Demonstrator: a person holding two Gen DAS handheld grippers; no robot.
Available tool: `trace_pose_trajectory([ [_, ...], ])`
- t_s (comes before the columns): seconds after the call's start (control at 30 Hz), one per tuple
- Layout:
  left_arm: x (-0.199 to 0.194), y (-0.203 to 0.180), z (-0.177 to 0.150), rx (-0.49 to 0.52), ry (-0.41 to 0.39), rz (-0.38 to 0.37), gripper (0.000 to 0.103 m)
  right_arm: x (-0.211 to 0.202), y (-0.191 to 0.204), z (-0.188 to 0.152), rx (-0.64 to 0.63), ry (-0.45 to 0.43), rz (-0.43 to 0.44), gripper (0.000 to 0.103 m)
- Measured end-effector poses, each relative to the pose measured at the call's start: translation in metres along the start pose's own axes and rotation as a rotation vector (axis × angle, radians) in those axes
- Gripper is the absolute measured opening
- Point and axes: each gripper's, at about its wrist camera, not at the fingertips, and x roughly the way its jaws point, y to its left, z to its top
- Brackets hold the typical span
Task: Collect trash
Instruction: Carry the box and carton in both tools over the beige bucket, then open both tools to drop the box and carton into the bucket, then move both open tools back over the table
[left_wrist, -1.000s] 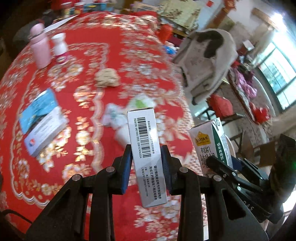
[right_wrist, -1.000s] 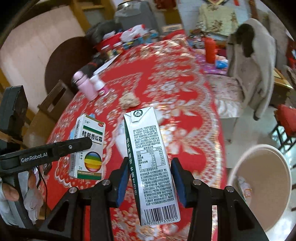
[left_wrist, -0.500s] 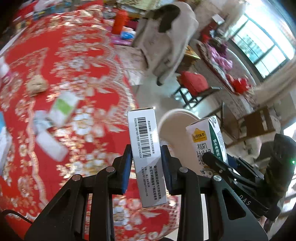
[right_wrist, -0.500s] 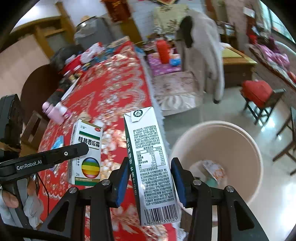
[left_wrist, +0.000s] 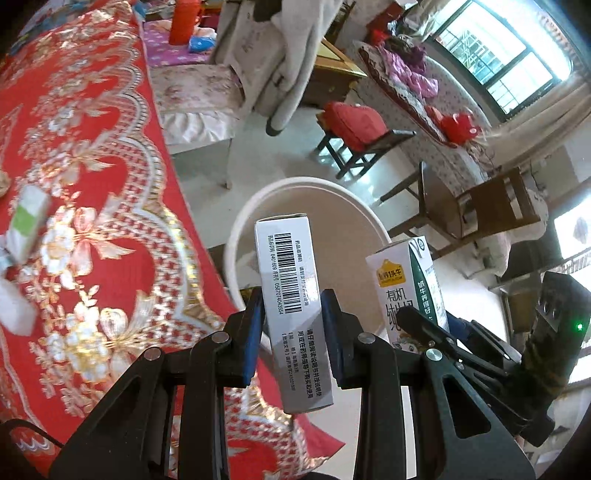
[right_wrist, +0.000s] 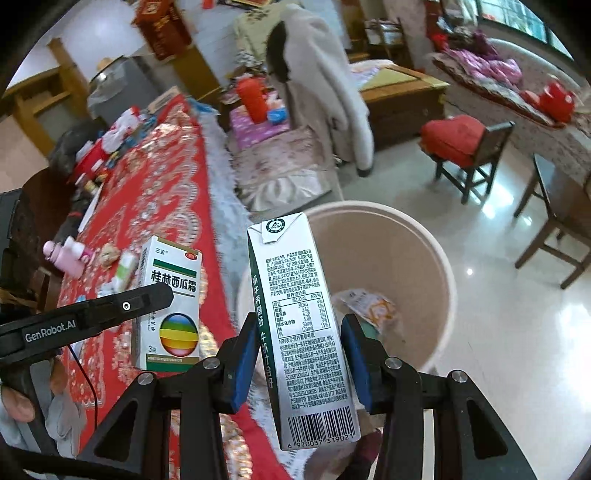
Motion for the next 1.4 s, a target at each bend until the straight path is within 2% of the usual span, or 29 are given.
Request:
trace_pose_trajectory([
  [0.4,0.043,-0.015,0.0,-0.015,0.05,-0.009,0.028,0.014,-0.027,0.001,0.02,0.026,-0.049,0.043],
  [0.6,0.058,-0.014,-0.002,-0.033,0.071,0.008,0.028,0.026,-0.035,0.003,0.031,0.053,-0.04,0.043],
  [1.07,0.073,-0.019,0.004,-0.039,0.045,0.028,0.03,0.048,-0.043,0.007,0.066,0.094,-0.017,0.044],
  [1.13,0.072,-0.016,0.004,-0.045,0.044,0.013,0.033,0.049,-0.041,0.008,0.069,0.089,-0.026,0.052],
  [1.2,0.07,-0.011,0.005,-0.052,0.04,0.007,0.049,0.05,-0.04,0.009,0.067,0.095,-0.03,0.054],
  [1.27,0.067,-0.007,0.005,-0.059,0.034,0.003,0.052,0.051,-0.039,0.009,0.066,0.098,-0.029,0.055],
  [1.4,0.061,-0.001,0.003,-0.065,0.032,0.007,0.052,0.055,-0.037,0.006,0.054,0.123,-0.039,0.055],
])
